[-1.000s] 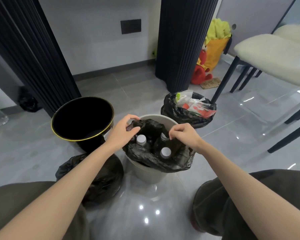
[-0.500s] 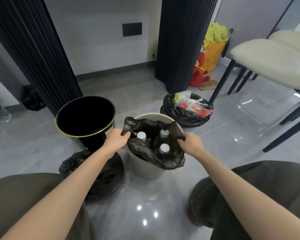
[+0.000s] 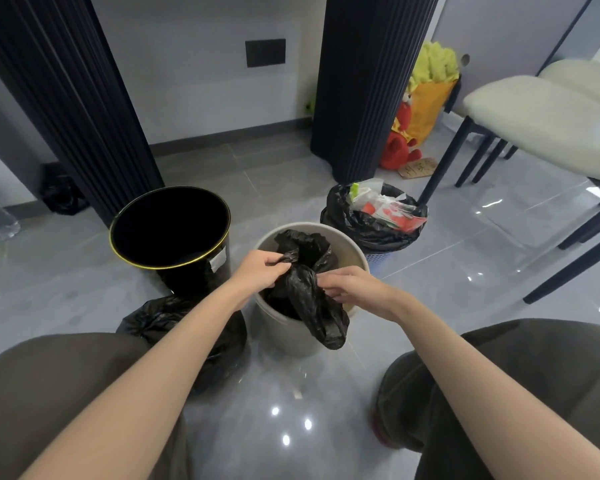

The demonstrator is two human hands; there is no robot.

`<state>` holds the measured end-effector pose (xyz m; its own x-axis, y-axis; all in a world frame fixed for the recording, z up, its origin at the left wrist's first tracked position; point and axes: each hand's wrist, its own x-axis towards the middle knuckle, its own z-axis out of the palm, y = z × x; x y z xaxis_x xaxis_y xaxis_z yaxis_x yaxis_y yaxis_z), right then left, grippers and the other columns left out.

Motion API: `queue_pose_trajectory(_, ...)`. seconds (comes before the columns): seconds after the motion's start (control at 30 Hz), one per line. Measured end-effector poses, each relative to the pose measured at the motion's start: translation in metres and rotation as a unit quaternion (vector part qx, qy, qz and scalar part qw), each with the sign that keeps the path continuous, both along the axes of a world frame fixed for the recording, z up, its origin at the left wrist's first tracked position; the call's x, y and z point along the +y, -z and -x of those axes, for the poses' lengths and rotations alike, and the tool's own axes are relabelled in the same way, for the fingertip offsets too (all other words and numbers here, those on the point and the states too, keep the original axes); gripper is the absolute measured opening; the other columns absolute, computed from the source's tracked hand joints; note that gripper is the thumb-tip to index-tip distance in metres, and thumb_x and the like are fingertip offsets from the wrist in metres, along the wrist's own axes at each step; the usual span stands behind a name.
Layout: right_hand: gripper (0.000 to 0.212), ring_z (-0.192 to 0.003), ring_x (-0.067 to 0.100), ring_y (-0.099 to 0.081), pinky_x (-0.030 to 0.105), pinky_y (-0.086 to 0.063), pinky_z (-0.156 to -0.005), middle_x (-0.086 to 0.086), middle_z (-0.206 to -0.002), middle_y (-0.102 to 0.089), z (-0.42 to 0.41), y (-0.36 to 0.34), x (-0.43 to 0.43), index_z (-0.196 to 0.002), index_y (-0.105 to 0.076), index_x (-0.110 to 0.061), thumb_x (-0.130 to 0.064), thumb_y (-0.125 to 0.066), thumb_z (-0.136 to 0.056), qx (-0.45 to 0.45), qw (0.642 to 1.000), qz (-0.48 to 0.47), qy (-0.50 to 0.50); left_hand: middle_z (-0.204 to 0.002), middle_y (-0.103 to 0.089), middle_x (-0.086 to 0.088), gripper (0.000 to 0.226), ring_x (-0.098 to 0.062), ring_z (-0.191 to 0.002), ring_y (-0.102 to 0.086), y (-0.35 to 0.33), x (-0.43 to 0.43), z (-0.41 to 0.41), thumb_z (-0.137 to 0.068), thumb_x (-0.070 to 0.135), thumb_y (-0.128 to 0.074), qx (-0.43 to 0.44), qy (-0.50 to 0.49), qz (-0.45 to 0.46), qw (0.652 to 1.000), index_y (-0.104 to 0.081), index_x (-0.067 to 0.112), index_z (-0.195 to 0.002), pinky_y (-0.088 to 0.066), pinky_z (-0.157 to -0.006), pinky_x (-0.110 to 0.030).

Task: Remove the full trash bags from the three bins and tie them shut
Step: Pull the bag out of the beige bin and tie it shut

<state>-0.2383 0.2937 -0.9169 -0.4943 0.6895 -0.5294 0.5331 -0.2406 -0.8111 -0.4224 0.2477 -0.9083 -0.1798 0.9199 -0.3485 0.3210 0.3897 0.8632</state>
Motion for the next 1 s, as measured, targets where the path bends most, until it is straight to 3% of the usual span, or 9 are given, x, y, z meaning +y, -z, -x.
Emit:
queue_pose_trajectory(0.07, 0.051, -0.102, 0.023, -0.060, 0.029, -0.041, -0.096, 0.023, -0.111, -0.062, -0.001, 0.002, 0.001, -0.113, -0.068, -0.016, -0.049, -0.067, -0.074, 0.026, 0.999, 0.030, 0.004, -0.119, -0.064, -0.006, 0.031, -0.017, -0.106, -0.057, 0.001, 0.002, 0.000, -0.095, 0.015, -0.051, 0.000, 0.010, 0.008, 1.000, -0.059, 0.011, -0.125, -0.046, -0.068, -0.017)
queue_pose_trajectory(0.17, 0.037, -0.110, 0.013, -0.061, 0.025, -0.044, -0.098, 0.005, -0.113, -0.068, 0.000, 0.000, -0.002, -0.100, -0.072, -0.025, -0.053, -0.067, -0.077, 0.013, 1.000, 0.012, -0.010, -0.116, -0.065, -0.006, 0.031, -0.014, -0.102, -0.056, 0.002, 0.004, 0.000, -0.094, 0.014, -0.052, -0.001, 0.017, 0.009, 1.000, -0.060, 0.010, -0.124, -0.047, -0.073, -0.019)
queue_pose_trajectory(0.3, 0.026, -0.080, 0.005, -0.066, 0.015, -0.052, -0.071, -0.002, -0.088, -0.073, 0.006, 0.002, -0.009, -0.095, -0.075, -0.016, -0.033, -0.077, -0.075, -0.017, 0.998, -0.064, -0.002, -0.102, -0.065, -0.003, 0.028, -0.012, -0.094, -0.057, 0.002, 0.006, 0.000, -0.094, 0.014, -0.053, -0.011, 0.006, 0.007, 1.000, -0.062, 0.011, -0.121, -0.047, -0.071, -0.018)
queue_pose_trajectory(0.47, 0.024, -0.076, 0.021, -0.065, 0.038, -0.053, -0.076, 0.015, -0.084, -0.072, 0.013, 0.022, -0.012, -0.078, -0.073, -0.003, -0.026, -0.078, -0.073, -0.120, 0.971, -0.199, 0.057, -0.105, -0.063, 0.001, 0.035, -0.010, -0.091, -0.057, 0.002, 0.005, 0.002, -0.093, 0.023, -0.055, -0.039, -0.020, 0.012, 0.999, -0.059, 0.011, -0.125, -0.048, -0.075, -0.020)
queue_pose_trajectory(0.6, 0.017, -0.071, 0.021, -0.060, 0.026, -0.046, -0.071, 0.012, -0.079, -0.071, 0.012, 0.019, -0.005, -0.076, -0.069, -0.001, -0.018, -0.072, -0.077, -0.131, 0.935, -0.298, 0.142, -0.116, -0.058, 0.000, 0.047, -0.015, -0.103, -0.054, -0.003, 0.000, 0.009, -0.091, 0.042, -0.053, -0.027, -0.051, 0.014, 0.998, -0.051, 0.019, -0.131, -0.044, -0.076, -0.023)
queue_pose_trajectory(0.67, 0.006, -0.072, 0.014, -0.056, 0.019, -0.039, -0.069, 0.007, -0.080, -0.070, 0.009, 0.012, 0.002, -0.079, -0.069, -0.005, -0.010, -0.068, -0.078, -0.123, 0.914, -0.335, 0.193, -0.126, -0.054, -0.006, 0.052, -0.022, -0.115, -0.052, 0.004, -0.003, 0.017, -0.093, 0.045, -0.047, -0.029, -0.115, 0.056, 0.991, -0.043, 0.017, -0.136, -0.047, -0.087, -0.033)
queue_pose_trajectory(0.73, 0.007, -0.076, 0.014, -0.057, 0.024, -0.044, -0.074, 0.003, -0.083, -0.068, 0.004, 0.008, 0.010, -0.083, -0.069, -0.005, -0.005, -0.063, -0.080, -0.113, 0.902, -0.355, 0.219, -0.128, -0.052, -0.011, 0.052, -0.028, -0.116, -0.052, 0.017, -0.008, 0.024, -0.096, 0.043, -0.043, -0.048, -0.157, 0.142, 0.976, -0.039, 0.013, -0.137, -0.048, -0.094, -0.043)
queue_pose_trajectory(0.9, 0.005, -0.085, 0.016, -0.046, 0.024, -0.035, -0.075, 0.006, -0.094, -0.057, -0.001, 0.019, 0.017, -0.086, -0.055, -0.005, -0.001, -0.053, -0.087, -0.140, 0.894, -0.377, 0.199, -0.139, -0.043, -0.021, 0.056, -0.035, -0.109, -0.058, 0.036, -0.018, 0.020, -0.095, 0.038, -0.048, -0.081, -0.080, 0.274, 0.955, -0.030, 0.011, -0.142, -0.053, -0.078, -0.043)
queue_pose_trajectory(1.0, 0.004, -0.088, 0.021, -0.048, 0.032, -0.040, -0.074, 0.008, -0.095, -0.054, 0.004, 0.026, 0.016, -0.097, -0.045, -0.005, -0.004, -0.043, -0.093, -0.076, 0.928, -0.285, 0.229, -0.132, -0.050, -0.025, 0.052, -0.036, -0.099, -0.064, 0.042, -0.020, 0.014, -0.093, 0.029, -0.055, -0.144, -0.048, 0.268, 0.951, -0.033, 0.012, -0.137, -0.056, -0.077, -0.046)
